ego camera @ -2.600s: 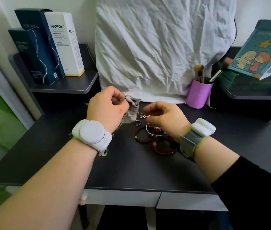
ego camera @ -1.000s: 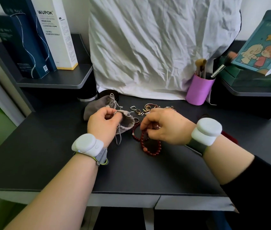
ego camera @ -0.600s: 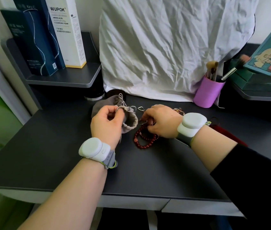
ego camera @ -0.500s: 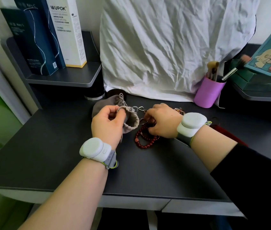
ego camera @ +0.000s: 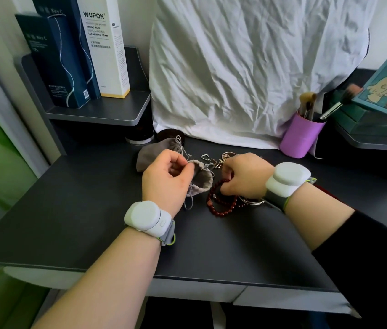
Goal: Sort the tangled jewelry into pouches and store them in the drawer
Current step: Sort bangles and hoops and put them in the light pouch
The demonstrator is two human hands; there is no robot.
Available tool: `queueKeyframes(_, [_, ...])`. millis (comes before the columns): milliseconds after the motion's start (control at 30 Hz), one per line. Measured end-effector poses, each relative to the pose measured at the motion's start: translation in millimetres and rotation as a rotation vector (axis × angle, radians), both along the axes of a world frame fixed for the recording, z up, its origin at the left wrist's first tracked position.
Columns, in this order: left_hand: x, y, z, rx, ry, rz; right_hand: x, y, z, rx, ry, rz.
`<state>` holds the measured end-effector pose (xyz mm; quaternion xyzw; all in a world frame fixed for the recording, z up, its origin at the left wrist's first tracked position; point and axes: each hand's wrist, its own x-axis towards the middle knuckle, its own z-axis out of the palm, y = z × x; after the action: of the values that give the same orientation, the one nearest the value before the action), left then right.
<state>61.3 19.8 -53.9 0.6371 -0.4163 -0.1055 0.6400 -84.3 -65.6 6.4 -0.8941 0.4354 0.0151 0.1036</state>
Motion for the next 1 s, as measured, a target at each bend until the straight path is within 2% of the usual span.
queueKeyframes(200, [-6, 5, 6, 0.028, -0.043, -0.059, -15, 3, 21, 0.147, -0.305, -0.092])
queueKeyframes(333, [-9, 6, 8, 0.062, -0.037, -0.088, -18, 6, 29, 0.347, -0.476, -0.164])
queueKeyframes(500, [-14, 7, 14, 0.143, -0.108, -0.111, -20, 9, 44, 0.512, -0.679, -0.153])
queueKeyframes(733, [-18, 12, 24, 0.237, -0.117, -0.097, -17, 18, 52, 0.697, -0.994, -0.118])
queueKeyframes(867, [-21, 13, 34, 0.281, 0.069, -0.161, -11, 24, 51, 0.796, -1.132, -0.115])
queueKeyframes(1000, [-20, 15, 44, 0.228, 0.205, -0.191, -10, 27, 47, 0.793, -1.172, -0.152])
